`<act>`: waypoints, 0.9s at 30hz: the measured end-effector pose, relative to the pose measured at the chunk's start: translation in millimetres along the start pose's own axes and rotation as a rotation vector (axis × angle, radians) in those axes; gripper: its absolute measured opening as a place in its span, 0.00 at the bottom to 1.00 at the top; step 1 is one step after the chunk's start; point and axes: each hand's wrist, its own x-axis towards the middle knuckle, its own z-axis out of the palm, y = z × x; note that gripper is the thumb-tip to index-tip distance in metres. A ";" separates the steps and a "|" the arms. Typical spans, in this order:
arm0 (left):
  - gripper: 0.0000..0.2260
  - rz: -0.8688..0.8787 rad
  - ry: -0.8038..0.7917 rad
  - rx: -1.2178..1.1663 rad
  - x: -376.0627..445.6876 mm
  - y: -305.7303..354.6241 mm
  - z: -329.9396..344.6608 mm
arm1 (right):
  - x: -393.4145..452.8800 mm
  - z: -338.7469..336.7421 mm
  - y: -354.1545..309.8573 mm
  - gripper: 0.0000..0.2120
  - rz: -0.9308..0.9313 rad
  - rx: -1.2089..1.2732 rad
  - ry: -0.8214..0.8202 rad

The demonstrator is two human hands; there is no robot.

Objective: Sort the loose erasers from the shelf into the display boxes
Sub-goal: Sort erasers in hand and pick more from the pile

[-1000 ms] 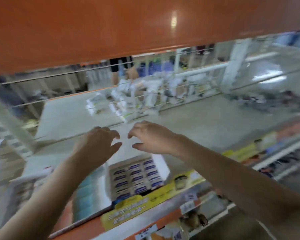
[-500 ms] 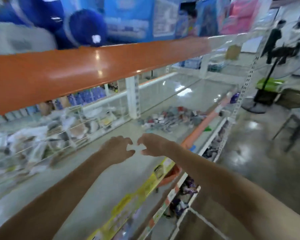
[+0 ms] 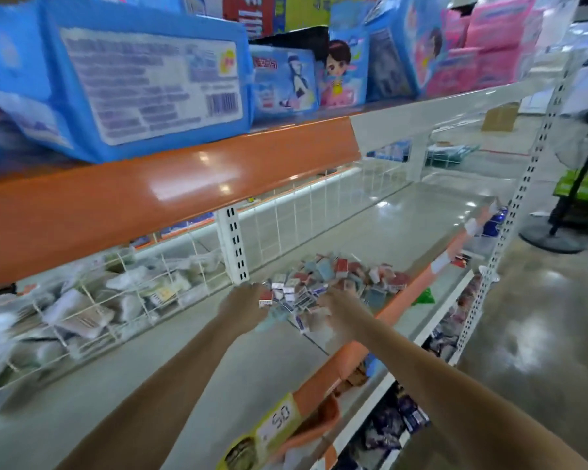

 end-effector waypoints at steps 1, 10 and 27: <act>0.22 -0.023 0.013 0.007 4.1 -2.2 2.3 | 2.9 -0.7 2.5 0.19 -0.025 -0.030 0.006; 0.19 0.007 0.055 0.027 30.2 -11.0 29.8 | 17.9 11.0 14.4 0.16 -0.080 -0.028 0.103; 0.09 -0.014 0.210 -0.330 -6.7 -10.3 23.7 | -11.7 8.2 14.7 0.07 -0.172 0.423 0.178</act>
